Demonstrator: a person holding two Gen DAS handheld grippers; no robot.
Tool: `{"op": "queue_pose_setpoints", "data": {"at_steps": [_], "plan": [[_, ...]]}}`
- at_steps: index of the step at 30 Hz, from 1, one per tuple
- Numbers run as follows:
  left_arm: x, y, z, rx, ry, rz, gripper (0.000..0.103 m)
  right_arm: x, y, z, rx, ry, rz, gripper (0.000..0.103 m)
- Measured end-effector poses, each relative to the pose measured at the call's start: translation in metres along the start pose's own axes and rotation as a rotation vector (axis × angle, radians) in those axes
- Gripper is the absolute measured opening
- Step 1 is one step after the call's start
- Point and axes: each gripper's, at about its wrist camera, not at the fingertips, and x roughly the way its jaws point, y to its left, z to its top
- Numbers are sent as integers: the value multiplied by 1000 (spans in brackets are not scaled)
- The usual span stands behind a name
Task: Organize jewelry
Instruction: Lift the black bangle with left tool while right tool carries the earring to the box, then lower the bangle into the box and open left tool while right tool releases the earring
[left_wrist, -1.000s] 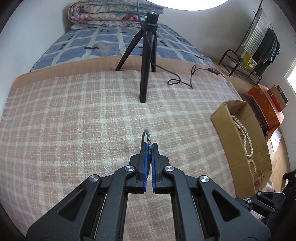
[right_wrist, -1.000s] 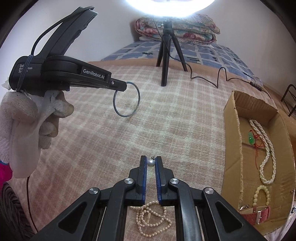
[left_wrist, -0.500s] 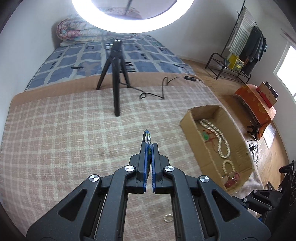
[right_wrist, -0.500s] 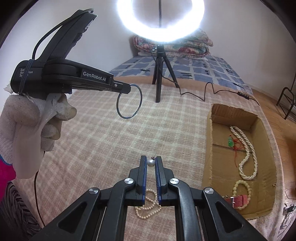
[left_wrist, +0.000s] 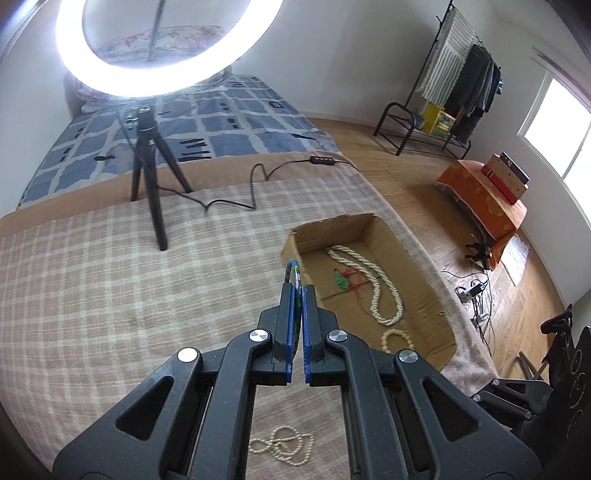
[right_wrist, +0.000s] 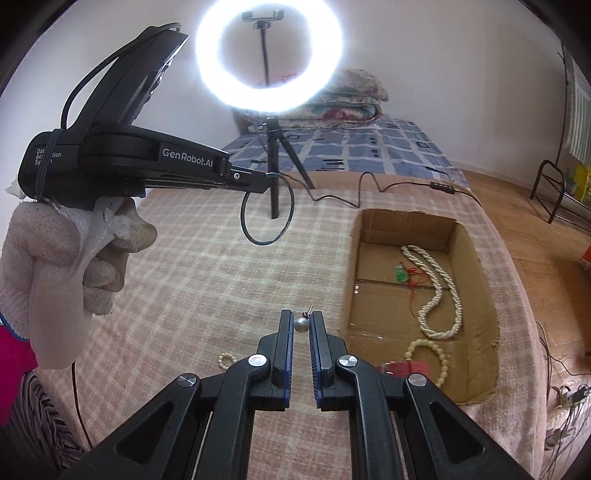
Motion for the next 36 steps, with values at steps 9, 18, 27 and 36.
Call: {"op": "queue_pose_setpoints", "data": {"at_steps": [9,18,27,36], "plan": [[20,-33,9,23,4,-34,1,-8,-39,-7,51,-10,-41,6],[54,-49,19,32,27,-46,1,5,-72,-16,112,22,-64,6],[96,-56,19,26,75,-38,1,23,-97,-15,160,41,-73,6],[116,-55,26,23,93,-15,1,39,-109,-12,199,48,-37,6]]}}
